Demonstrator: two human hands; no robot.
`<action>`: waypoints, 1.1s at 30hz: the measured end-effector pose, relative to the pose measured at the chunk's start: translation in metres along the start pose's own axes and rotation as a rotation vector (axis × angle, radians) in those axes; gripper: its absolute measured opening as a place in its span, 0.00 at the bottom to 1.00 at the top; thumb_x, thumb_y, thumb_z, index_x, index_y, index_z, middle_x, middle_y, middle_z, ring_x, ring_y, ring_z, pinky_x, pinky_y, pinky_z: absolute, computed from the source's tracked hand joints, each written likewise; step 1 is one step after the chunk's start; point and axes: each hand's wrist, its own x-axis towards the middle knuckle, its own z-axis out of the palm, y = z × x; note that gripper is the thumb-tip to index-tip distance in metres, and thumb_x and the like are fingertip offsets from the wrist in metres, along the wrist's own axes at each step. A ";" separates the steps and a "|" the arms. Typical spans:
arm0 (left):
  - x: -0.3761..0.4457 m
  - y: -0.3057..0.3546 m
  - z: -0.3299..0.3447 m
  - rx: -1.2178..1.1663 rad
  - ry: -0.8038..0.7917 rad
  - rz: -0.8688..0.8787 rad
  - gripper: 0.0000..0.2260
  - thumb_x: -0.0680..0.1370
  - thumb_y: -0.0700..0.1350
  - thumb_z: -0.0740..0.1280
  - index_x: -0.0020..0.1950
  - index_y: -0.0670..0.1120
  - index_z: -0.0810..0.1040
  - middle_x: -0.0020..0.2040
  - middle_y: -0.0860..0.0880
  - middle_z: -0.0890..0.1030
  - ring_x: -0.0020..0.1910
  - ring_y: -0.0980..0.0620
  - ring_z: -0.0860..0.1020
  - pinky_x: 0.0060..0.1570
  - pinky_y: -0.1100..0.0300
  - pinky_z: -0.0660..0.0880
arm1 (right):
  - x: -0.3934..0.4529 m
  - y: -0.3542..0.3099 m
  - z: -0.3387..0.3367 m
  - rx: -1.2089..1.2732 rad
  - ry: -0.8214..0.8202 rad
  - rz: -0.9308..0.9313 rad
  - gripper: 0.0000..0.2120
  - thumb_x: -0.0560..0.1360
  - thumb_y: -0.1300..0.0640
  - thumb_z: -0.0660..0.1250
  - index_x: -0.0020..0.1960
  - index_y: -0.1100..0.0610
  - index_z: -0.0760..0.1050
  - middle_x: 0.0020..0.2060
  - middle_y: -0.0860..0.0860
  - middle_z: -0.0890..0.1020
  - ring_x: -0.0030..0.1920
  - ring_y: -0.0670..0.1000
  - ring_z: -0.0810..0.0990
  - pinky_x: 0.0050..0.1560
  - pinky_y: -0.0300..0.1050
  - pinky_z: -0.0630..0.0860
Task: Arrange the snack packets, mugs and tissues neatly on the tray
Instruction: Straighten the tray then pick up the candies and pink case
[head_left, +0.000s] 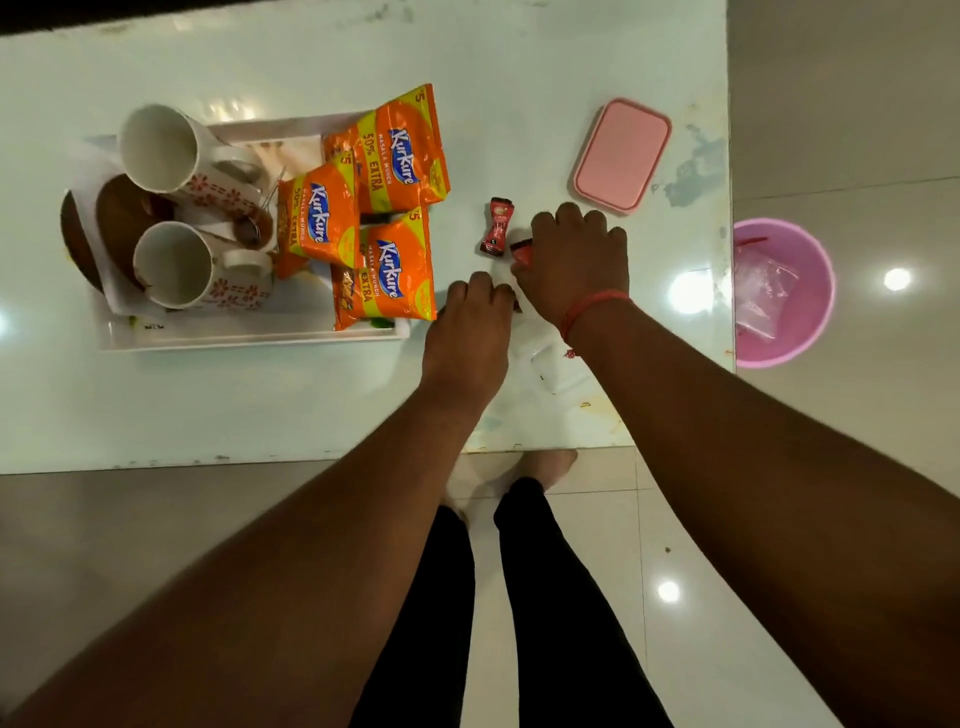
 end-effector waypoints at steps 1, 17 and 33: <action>0.003 0.000 0.000 -0.006 0.011 -0.023 0.15 0.77 0.43 0.69 0.62 0.43 0.74 0.57 0.42 0.76 0.56 0.45 0.75 0.51 0.56 0.75 | 0.003 0.000 0.002 -0.002 -0.002 -0.009 0.18 0.77 0.47 0.62 0.62 0.57 0.73 0.58 0.57 0.76 0.57 0.62 0.75 0.55 0.56 0.69; -0.056 0.038 -0.025 -0.475 0.130 -0.206 0.12 0.75 0.53 0.70 0.56 0.50 0.78 0.52 0.51 0.78 0.47 0.55 0.76 0.43 0.66 0.74 | -0.065 0.044 -0.026 0.220 0.109 -0.042 0.08 0.77 0.50 0.66 0.50 0.55 0.75 0.43 0.52 0.79 0.44 0.57 0.77 0.47 0.53 0.74; -0.050 0.016 -0.018 -0.309 0.074 -0.059 0.20 0.76 0.57 0.67 0.65 0.48 0.74 0.64 0.47 0.77 0.61 0.48 0.74 0.58 0.55 0.76 | -0.074 0.028 -0.021 0.211 0.088 -0.012 0.17 0.76 0.51 0.68 0.64 0.54 0.73 0.58 0.55 0.76 0.58 0.60 0.73 0.55 0.55 0.72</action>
